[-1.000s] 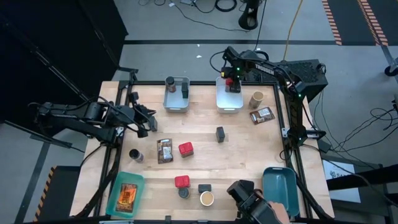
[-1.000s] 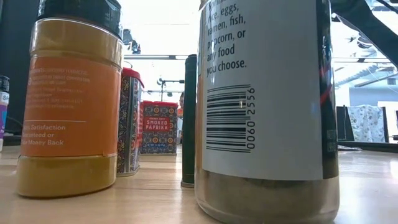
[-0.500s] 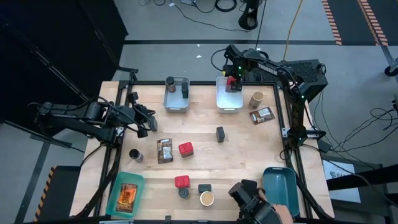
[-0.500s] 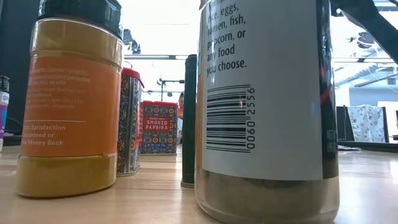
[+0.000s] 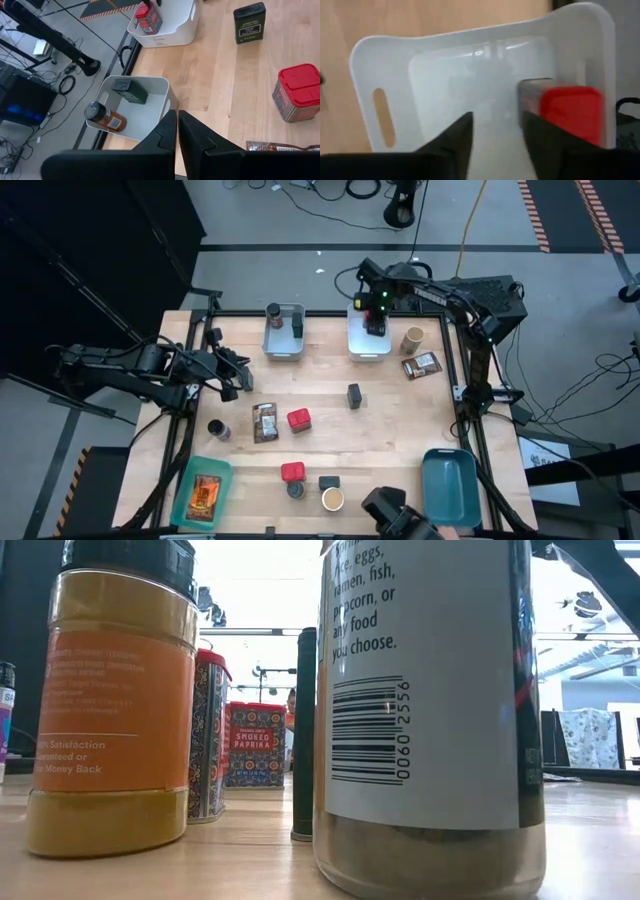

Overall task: Sort spices by type
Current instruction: Put the red spice can into the white bin

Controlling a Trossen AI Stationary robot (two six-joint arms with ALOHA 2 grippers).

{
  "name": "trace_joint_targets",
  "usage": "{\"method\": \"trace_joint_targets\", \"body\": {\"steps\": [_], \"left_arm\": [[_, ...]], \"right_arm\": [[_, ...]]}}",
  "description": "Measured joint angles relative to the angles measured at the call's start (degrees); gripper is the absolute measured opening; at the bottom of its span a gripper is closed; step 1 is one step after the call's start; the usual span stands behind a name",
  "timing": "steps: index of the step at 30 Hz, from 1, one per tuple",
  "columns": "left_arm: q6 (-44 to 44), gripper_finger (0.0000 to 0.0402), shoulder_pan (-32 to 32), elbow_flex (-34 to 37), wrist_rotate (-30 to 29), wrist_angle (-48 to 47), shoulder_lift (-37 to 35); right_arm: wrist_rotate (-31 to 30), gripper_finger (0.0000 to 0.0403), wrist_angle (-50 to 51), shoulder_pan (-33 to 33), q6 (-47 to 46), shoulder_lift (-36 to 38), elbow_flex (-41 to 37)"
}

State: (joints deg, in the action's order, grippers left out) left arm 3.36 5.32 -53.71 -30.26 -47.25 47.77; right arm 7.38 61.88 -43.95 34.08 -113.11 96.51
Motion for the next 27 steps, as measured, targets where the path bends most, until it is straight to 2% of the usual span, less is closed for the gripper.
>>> {"method": "trace_joint_targets", "body": {"steps": [4, 6, 10, 23, 27], "left_arm": [[0.0, 0.002, 0.0, 0.0, 0.0, -0.01, 0.0], [0.0, 0.002, 0.01, 0.0, 0.0, -0.01, 0.0], [0.0, 0.002, 0.0, 0.0, 0.0, -0.01, 0.0], [-0.02, 0.002, 0.0, 0.0, 0.0, -0.03, 0.02], [-0.02, 0.002, 0.0, 0.0, 0.0, -0.02, 0.02]], "right_arm": [[-0.3, 0.0041, -1.31, 0.31, -0.39, -0.66, 0.04], [-1.91, 0.0011, -2.71, 0.23, -0.45, -1.24, 0.07], [-7.35, 0.0015, -4.09, 0.12, -1.72, -1.98, 0.09], [-9.35, 0.0001, -1.94, -0.67, -2.75, -3.79, 0.09], [-13.35, 0.0001, -0.65, -0.65, -2.48, -3.69, 0.07]]}}
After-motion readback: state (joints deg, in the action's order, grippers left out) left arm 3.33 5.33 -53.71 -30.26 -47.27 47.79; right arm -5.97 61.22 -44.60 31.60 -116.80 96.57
